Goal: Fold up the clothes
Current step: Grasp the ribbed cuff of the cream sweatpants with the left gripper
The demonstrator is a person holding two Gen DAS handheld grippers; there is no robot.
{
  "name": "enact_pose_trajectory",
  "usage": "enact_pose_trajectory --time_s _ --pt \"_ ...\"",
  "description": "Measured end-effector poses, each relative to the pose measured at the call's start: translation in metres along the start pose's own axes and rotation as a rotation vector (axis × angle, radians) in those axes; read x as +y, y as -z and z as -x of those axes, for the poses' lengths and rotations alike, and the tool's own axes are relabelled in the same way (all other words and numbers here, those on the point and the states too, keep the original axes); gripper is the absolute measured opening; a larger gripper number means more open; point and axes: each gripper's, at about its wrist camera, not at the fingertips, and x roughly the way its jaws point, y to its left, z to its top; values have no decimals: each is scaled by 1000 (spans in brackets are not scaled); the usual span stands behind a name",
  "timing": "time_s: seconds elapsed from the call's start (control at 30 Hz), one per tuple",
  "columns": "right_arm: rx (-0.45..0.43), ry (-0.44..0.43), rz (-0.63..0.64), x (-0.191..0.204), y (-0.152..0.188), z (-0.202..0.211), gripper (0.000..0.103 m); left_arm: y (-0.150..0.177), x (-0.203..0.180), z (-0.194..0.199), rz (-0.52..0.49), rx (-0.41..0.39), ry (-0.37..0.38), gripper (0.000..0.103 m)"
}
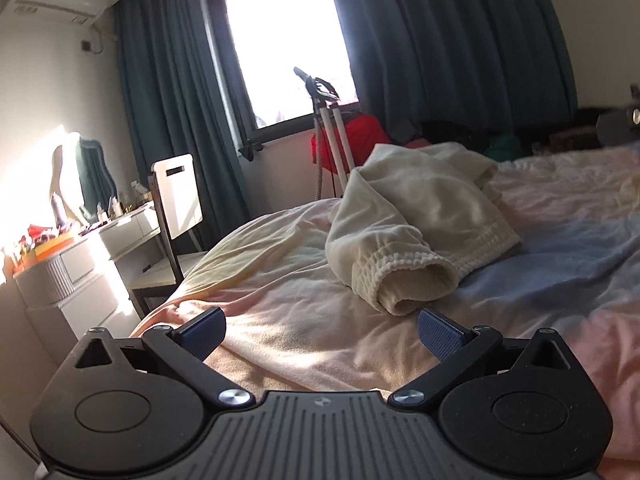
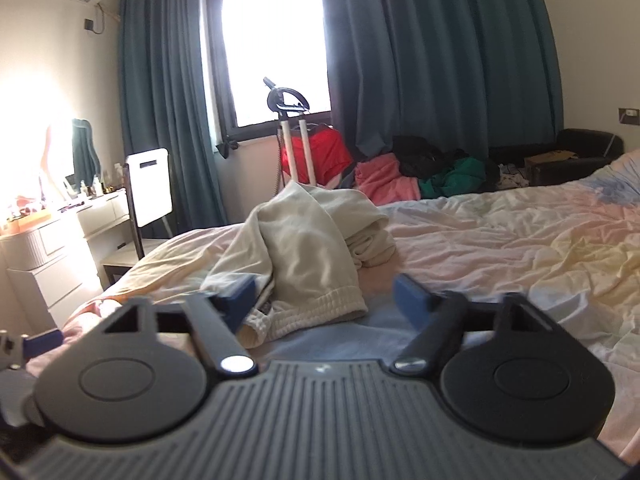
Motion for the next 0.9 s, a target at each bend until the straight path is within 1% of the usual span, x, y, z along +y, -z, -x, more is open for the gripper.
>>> enact_pose_trajectory --time_s 0.03,0.1,0.13,0.23,0.37,0.47,0.53,0.57,0.6,0.63,0.67,0.73,0.77,0.8,0.87,0.9 --pt "5 5 -11 -3 0 -3 51 0 -8 -11 -45 -2 -7 103" --pt "14 14 -34 -10 1 -9 41 -2 -21 -32 -108 -12 -10 103" --pt "19 19 -45 -13 1 -12 40 -4 -27 -45 -132 -12 5 103" --pt "37 25 -91 -26 2 -24 40 -10 -44 -82 -227 -20 5 100" --pt "79 34 -159 -48 7 -46 40 -17 -68 -120 -348 -48 16 100" --pt "116 26 -235 -62 13 -64 40 -23 -85 -142 -412 -72 21 96" --pt "126 36 -237 -64 18 -76 40 -29 -96 -157 -432 -62 30 88" --pt "124 41 -229 -64 20 -80 40 -32 -100 -163 -426 -41 37 78" --pt "116 46 -219 -64 22 -84 40 -37 -101 -167 -385 -17 58 67" --pt "107 53 -207 -63 23 -87 40 -42 -101 -170 -343 4 77 64" --pt "99 57 -200 -63 25 -90 40 -47 -97 -166 -291 -10 65 61" --pt "83 65 -188 -64 27 -94 40 -57 -89 -158 -186 -38 42 43" --pt "79 66 -185 -64 28 -95 40 -63 -84 -154 -134 -51 31 37" --pt "76 65 -185 -64 29 -96 40 -68 -80 -149 -82 -65 21 34" --pt "62 61 -183 -63 30 -95 40 -79 -59 -135 26 -99 24 28" --pt "52 56 -174 -61 29 -94 40 -85 -49 -127 79 -116 26 22"
